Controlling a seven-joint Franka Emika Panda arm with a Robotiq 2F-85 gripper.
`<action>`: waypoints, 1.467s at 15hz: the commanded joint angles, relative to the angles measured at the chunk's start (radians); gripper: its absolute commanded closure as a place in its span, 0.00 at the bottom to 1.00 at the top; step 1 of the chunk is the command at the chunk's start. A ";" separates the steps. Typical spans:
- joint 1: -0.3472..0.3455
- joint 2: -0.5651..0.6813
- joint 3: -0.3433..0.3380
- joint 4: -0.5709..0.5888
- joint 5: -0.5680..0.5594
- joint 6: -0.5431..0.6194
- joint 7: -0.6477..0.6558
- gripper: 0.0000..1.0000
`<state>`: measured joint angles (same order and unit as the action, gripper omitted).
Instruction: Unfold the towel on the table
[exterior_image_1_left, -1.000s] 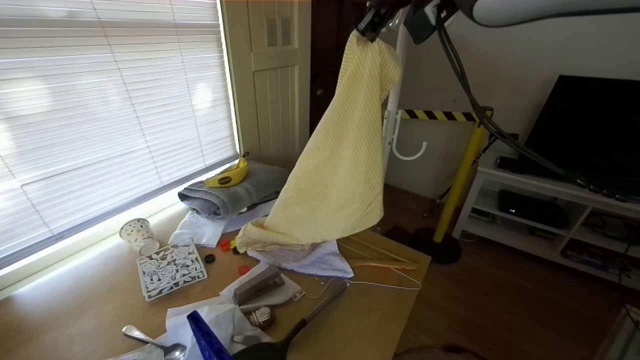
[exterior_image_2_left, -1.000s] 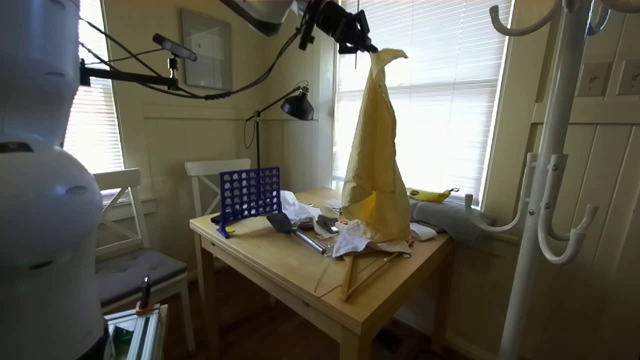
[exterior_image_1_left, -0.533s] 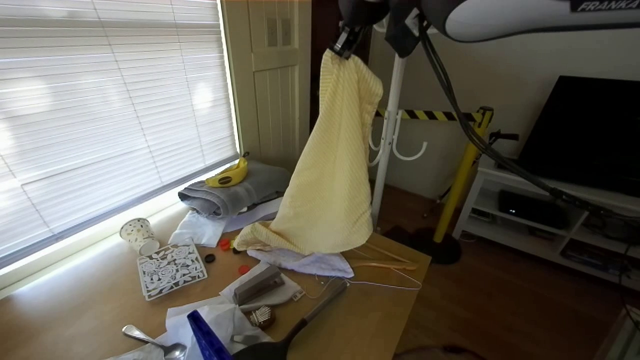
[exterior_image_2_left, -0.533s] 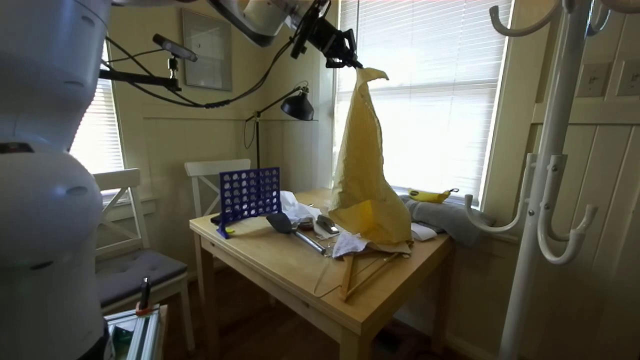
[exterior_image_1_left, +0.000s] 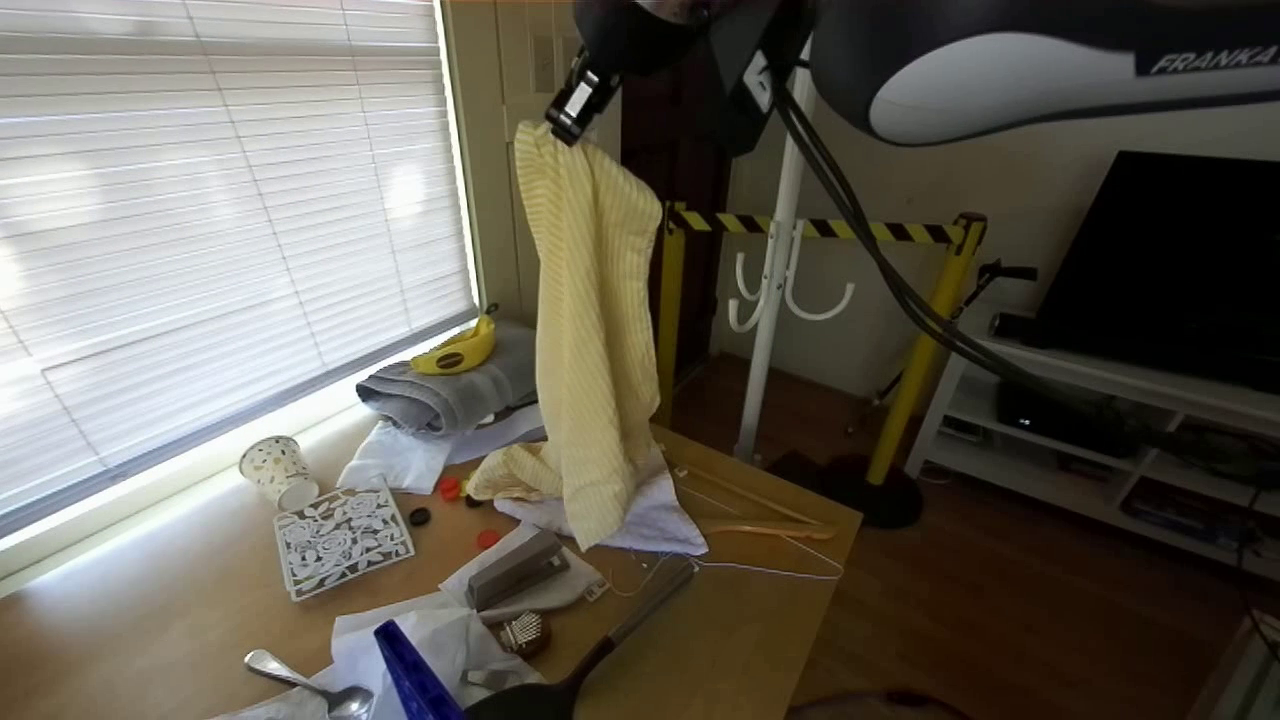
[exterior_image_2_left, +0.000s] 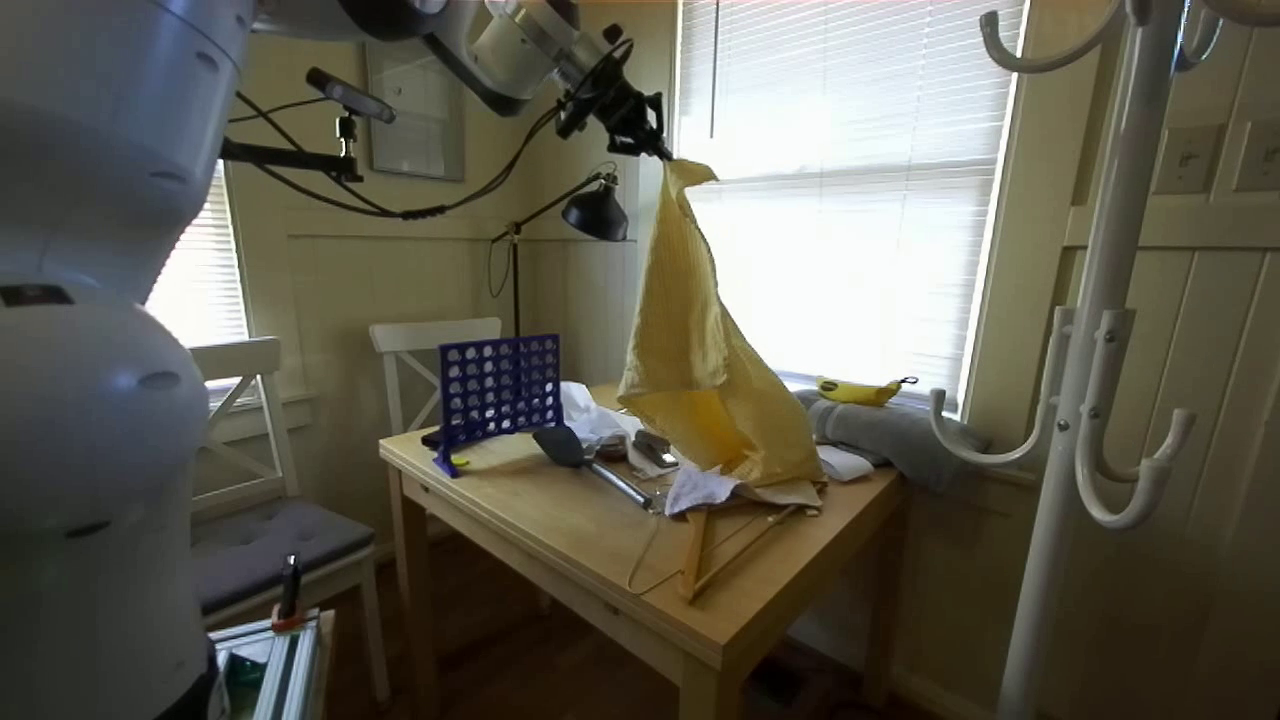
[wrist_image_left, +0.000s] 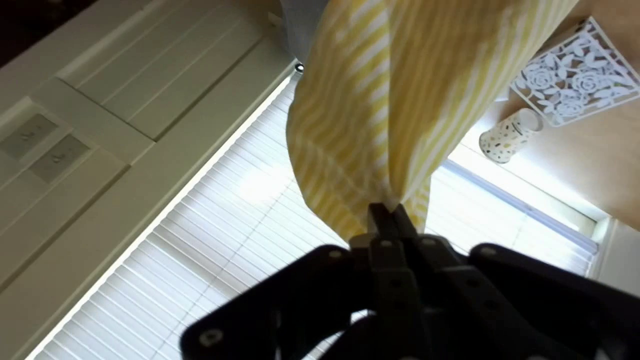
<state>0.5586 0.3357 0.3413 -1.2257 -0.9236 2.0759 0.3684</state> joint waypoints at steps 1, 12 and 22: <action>0.002 -0.005 0.019 -0.001 0.021 0.006 -0.039 1.00; 0.001 -0.223 0.044 -0.446 0.198 -0.242 0.433 1.00; -0.073 -0.271 0.032 -0.660 0.480 -0.273 0.782 0.54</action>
<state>0.5146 0.0875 0.3792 -1.8582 -0.4920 1.8283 1.0651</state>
